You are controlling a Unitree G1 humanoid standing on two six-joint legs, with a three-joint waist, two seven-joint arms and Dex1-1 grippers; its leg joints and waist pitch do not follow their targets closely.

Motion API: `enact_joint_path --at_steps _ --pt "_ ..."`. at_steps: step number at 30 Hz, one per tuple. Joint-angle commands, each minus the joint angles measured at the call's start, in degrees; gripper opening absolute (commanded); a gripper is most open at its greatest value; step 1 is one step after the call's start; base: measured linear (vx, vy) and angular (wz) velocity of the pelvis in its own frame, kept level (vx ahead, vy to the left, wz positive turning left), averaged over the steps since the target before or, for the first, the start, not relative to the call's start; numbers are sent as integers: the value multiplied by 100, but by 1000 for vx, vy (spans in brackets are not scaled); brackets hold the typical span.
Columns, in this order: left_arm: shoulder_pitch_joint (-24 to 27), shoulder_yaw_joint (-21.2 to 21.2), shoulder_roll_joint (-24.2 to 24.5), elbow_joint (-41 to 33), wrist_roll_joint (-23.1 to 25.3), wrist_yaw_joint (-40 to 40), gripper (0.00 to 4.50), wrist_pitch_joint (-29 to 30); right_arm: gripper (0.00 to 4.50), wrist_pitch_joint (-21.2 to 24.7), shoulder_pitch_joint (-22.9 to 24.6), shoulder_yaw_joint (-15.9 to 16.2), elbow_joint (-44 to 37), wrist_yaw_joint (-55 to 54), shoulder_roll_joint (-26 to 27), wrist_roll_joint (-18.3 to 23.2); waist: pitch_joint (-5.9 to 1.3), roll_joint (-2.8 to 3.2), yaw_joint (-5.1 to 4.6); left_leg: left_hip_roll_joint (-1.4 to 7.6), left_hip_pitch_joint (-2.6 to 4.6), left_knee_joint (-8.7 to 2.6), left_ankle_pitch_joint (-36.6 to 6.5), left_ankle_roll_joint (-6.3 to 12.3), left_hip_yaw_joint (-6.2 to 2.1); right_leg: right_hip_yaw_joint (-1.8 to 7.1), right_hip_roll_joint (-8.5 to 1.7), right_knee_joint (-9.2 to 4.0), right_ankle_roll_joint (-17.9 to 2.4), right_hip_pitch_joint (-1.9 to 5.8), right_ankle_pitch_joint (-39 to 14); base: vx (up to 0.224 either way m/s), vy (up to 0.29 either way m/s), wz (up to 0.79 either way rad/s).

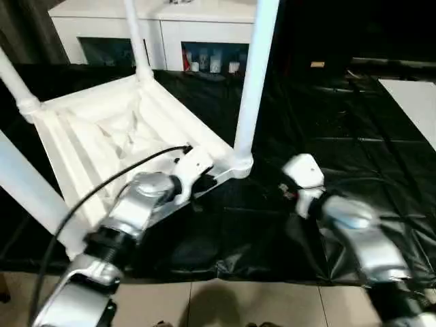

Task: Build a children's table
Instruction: Rotate leg to tighten

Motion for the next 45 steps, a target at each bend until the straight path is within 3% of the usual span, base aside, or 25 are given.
enact_joint_path --at_steps 1,2,3,5,7,8,13,17,22,23,28,30,37,39,41,44,45 --pt "143 -246 146 -253 -107 -623 0 -155 421 123 -9 -40 -139 405 -183 193 -350 -1 45 201 -7 -426 -1059 448 -53 272 -372 -431 -1208 386 -1143 0 0 0" --pt "179 -289 200 -315 -142 -782 0 -231 425 151 -14 -63 -128 455 -206 216 -348 5 48 207 12 -424 -1057 439 -41 275 -365 -436 -1228 362 -1152 0 0 0" --pt "376 -515 498 -728 -341 -1571 0 -358 434 313 -41 -126 -109 770 -334 402 -349 -6 55 204 12 -421 -1064 434 -41 275 -364 -435 -1261 355 -1164 0 0 0" --pt "444 -616 625 -911 -388 -1835 0 -345 443 374 -53 -101 -122 890 -395 471 -350 6 65 231 10 -437 -999 421 -42 282 -368 -404 -1323 348 -1052 0 0 0" --pt "509 -715 750 -1101 -422 -2068 0 -292 443 414 -83 -42 -115 1024 -454 523 -361 14 123 234 77 -410 -967 431 -10 286 -342 -372 -1441 302 -761 0 0 0" --pt "535 -747 792 -1176 -443 -2170 0 -286 443 385 -120 -7 -67 1050 -462 489 -357 15 144 234 73 -415 -937 439 -4 286 -342 -370 -1446 305 -736 0 0 0" --pt "541 -755 812 -1217 -372 -2144 0 -294 443 404 -281 221 161 1232 -452 334 -346 -4 231 231 104 -437 -1136 282 23 285 -356 -393 -1342 296 -1049 0 0 0" --pt "511 -759 834 -1162 -298 -2097 0 -349 443 401 -322 393 233 1466 -480 274 -346 -19 218 220 53 -449 -1152 258 6 275 -383 -413 -1162 328 -1311 0 0 0" --pt "435 -619 687 -1096 -349 -1865 0 -152 443 268 -419 440 421 1421 -482 166 -350 -21 211 215 41 -439 -1052 258 9 268 -381 -414 -1126 327 -1336 0 0 0" --pt "429 -606 673 -1095 -368 -1859 44 -119 450 266 -422 439 428 1422 -481 167 -356 -22 216 214 49 -433 -1035 255 12 267 -379 -410 -1131 325 -1326 0 0 0" --pt "394 -621 549 -1048 -290 -1663 61 -44 450 214 -426 421 480 1411 -488 110 -363 -24 211 209 28 -423 -958 306 6 263 -380 -411 -1139 338 -1259 0 0 0" --pt "389 -705 521 -915 -117 -1548 97 -190 450 188 -420 404 502 1386 -461 90 -375 -20 189 197 4 -409 -849 365 -1 252 -369 -398 -1132 354 -1114 0 0 0" --pt "390 -759 508 -835 -70 -1594 97 -43 450 158 -424 404 515 1396 -408 88 -378 -13 174 209 17 -405 -834 397 2 254 -373 -388 -1224 351 -1022 0 0 0" --pt "412 -773 546 -867 -93 -1651 63 15 450 58 -434 409 574 1380 -398 47 -373 -14 178 211 24 -409 -887 385 4 252 -373 -393 -1235 345 -1079 0 0 0" --pt "433 -793 597 -883 -79 -1683 62 37 450 12 -446 412 615 1375 -394 31 -366 -39 176 210 21 -416 -951 369 3 250 -376 -408 -1212 349 -1201 0 0 0" --pt "461 -790 662 -885 -45 -1703 27 85 450 20 -471 410 644 1410 -386 56 -359 -25 175 208 22 -419 -988 359 1 253 -379 -419 -1169 342 -1338 0 0 0" --pt "473 -795 680 -892 -37 -1718 22 97 450 14 -470 413 648 1415 -384 56 -356 -62 171 205 15 -422 -1004 359 3 253 -379 -426 -1136 346 -1410 0 0 0"
